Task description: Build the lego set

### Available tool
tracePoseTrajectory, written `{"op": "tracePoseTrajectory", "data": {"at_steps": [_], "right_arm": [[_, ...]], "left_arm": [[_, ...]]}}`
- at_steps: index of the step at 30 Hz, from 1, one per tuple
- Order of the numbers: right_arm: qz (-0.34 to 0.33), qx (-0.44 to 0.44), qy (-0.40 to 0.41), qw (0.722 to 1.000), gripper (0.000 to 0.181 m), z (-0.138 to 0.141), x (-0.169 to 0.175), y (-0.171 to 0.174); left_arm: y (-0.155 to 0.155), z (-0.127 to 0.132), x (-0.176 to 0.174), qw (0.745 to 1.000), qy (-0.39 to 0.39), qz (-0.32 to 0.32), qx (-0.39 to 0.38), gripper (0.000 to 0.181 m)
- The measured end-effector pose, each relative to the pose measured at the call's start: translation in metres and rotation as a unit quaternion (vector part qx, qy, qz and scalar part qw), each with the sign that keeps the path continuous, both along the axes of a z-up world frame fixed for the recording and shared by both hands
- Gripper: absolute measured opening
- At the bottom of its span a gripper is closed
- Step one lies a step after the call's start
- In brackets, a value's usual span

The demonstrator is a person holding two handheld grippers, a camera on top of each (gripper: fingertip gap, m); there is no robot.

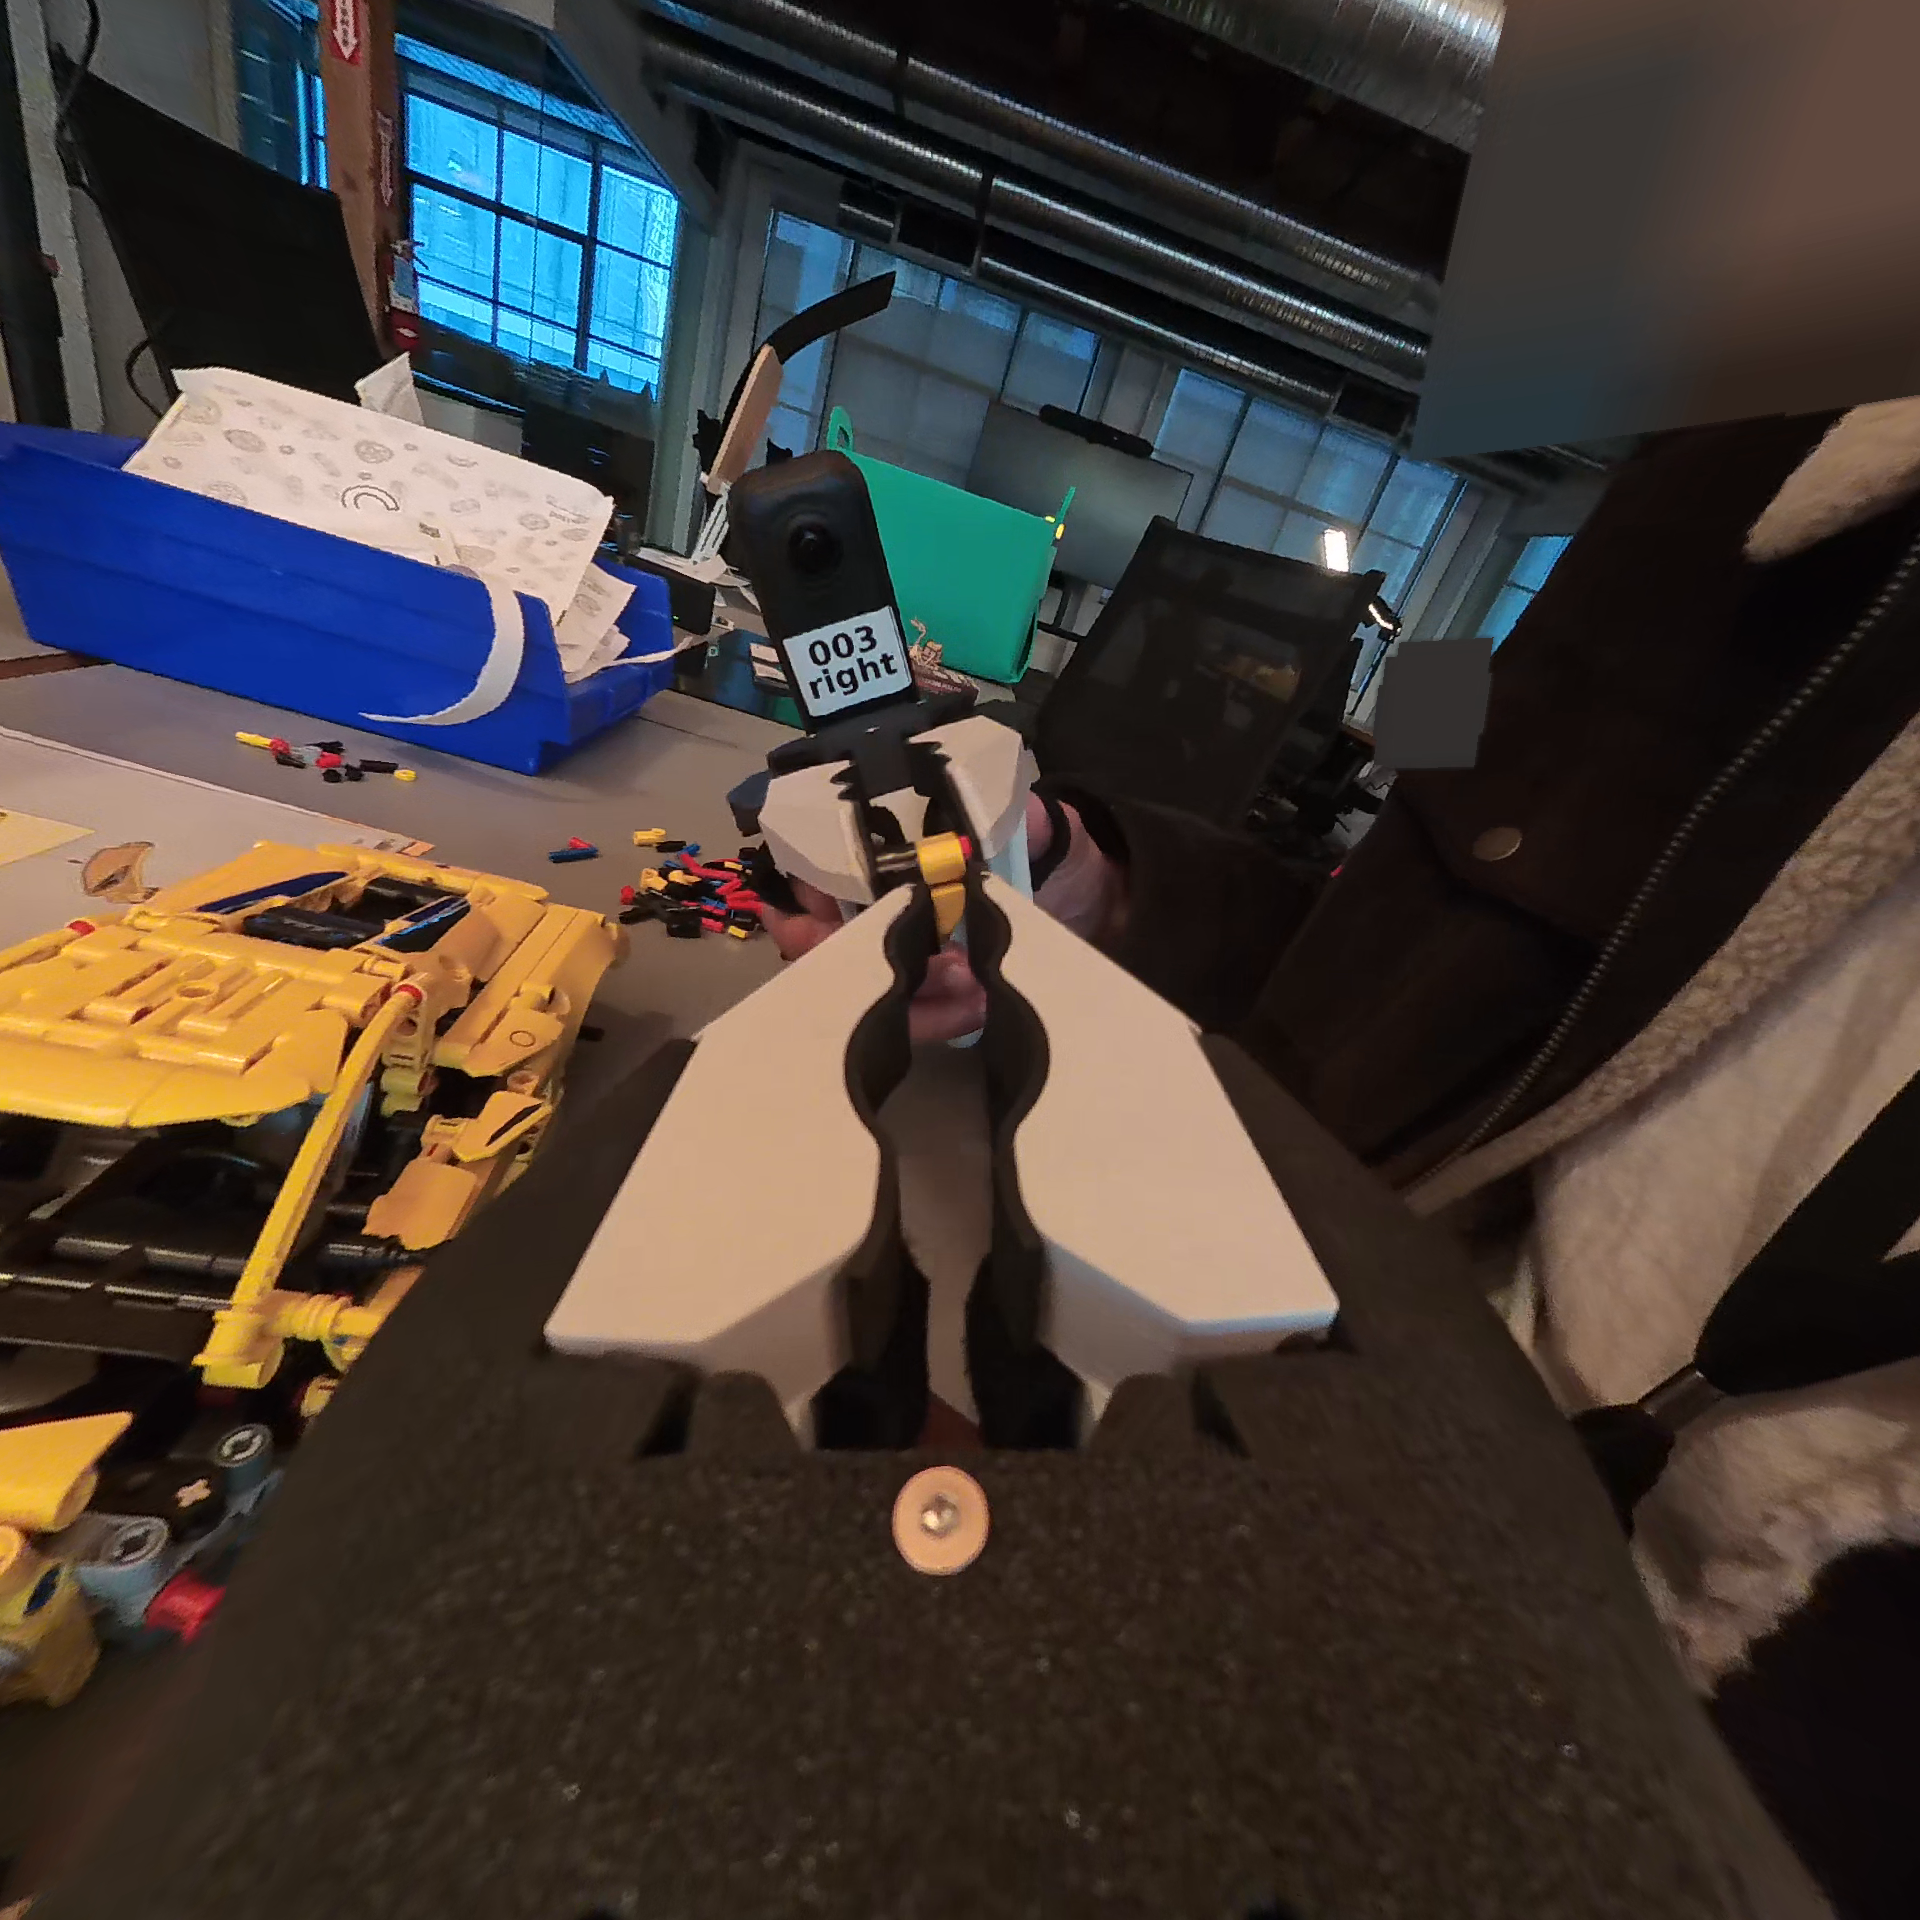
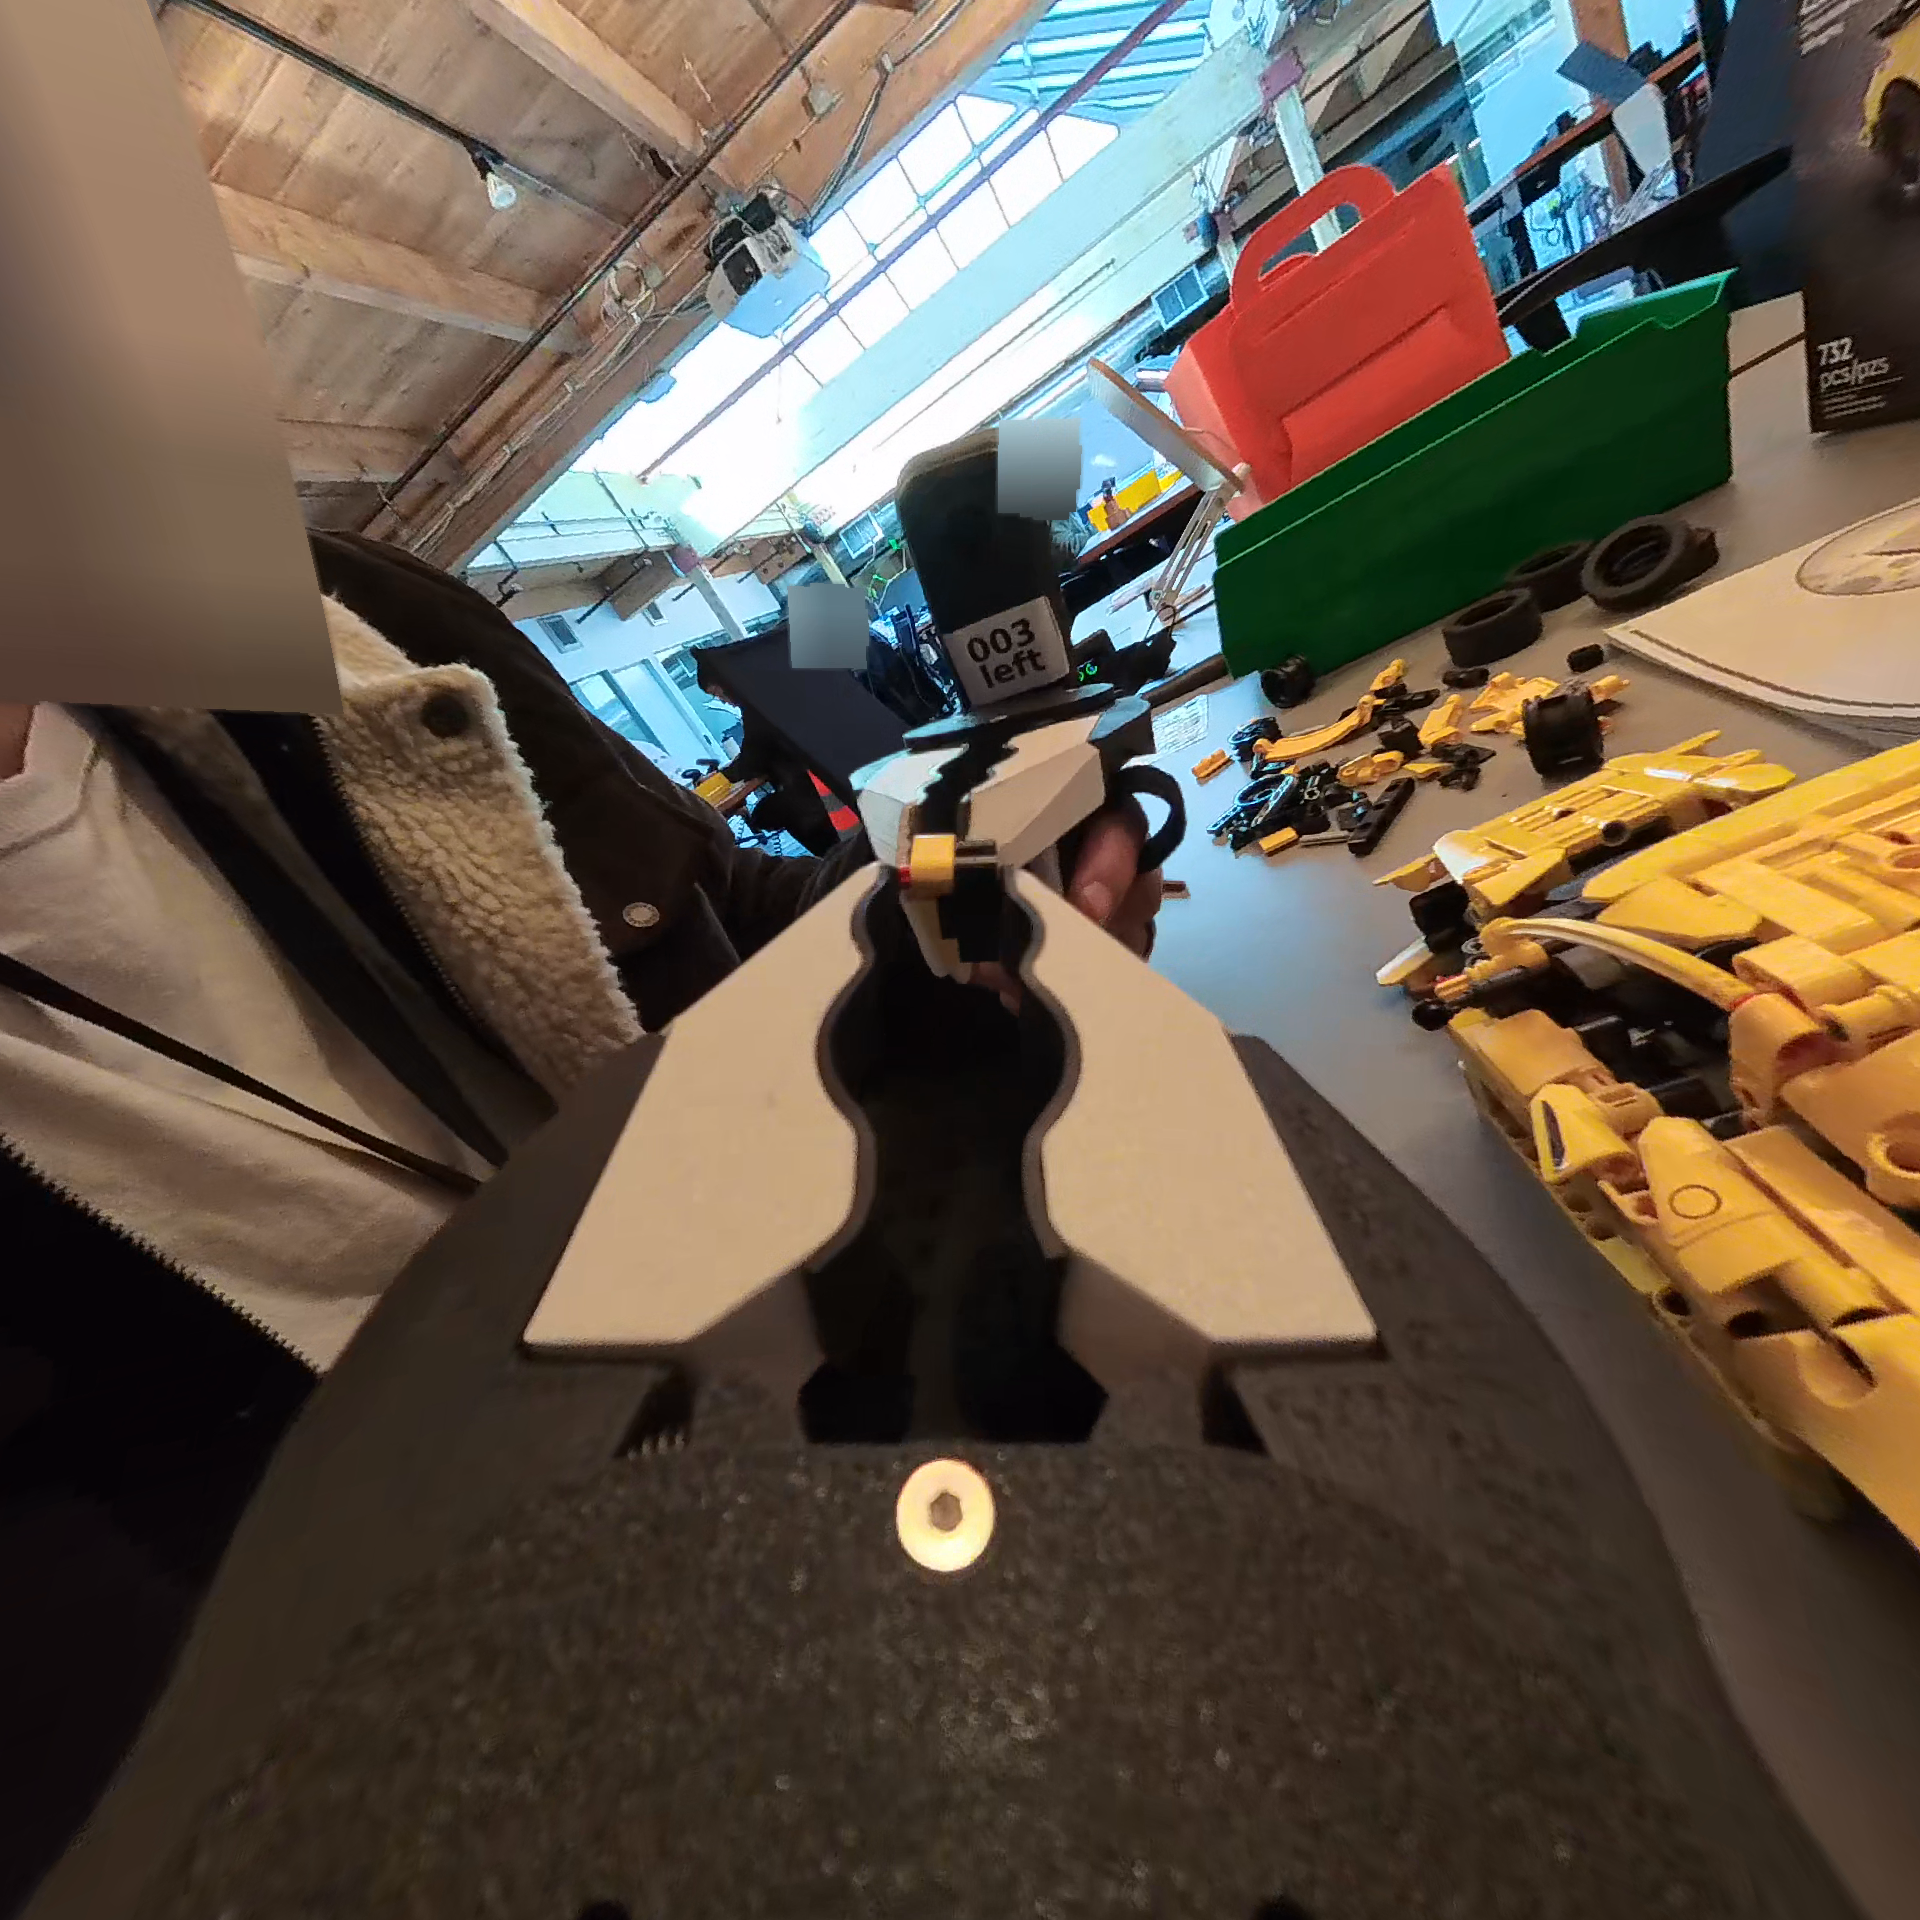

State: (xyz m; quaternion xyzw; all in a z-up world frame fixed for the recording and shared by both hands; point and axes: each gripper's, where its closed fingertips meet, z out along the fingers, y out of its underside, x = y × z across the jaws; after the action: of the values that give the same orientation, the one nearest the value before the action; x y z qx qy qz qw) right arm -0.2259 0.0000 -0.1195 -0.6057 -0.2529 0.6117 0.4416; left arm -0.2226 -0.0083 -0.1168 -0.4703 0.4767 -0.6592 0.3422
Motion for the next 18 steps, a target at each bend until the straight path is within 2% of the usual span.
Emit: {"op": "tracePoseTrajectory", "data": {"at_steps": [6,18], "right_arm": [[-0.011,0.021,-0.012,1.000,0.017,0.0007,0.0001,-0.0007],[0.010,0.005,0.004,1.000,0.020,0.0026,-0.0018,-0.0033]], "left_arm": [[-0.0016,-0.0006,0.0003,1.000,0.000,0.004,0.020,0.006],[-0.0035,0.0005,-0.0008,1.000,0.000,-0.008,0.010,0.006]]}}
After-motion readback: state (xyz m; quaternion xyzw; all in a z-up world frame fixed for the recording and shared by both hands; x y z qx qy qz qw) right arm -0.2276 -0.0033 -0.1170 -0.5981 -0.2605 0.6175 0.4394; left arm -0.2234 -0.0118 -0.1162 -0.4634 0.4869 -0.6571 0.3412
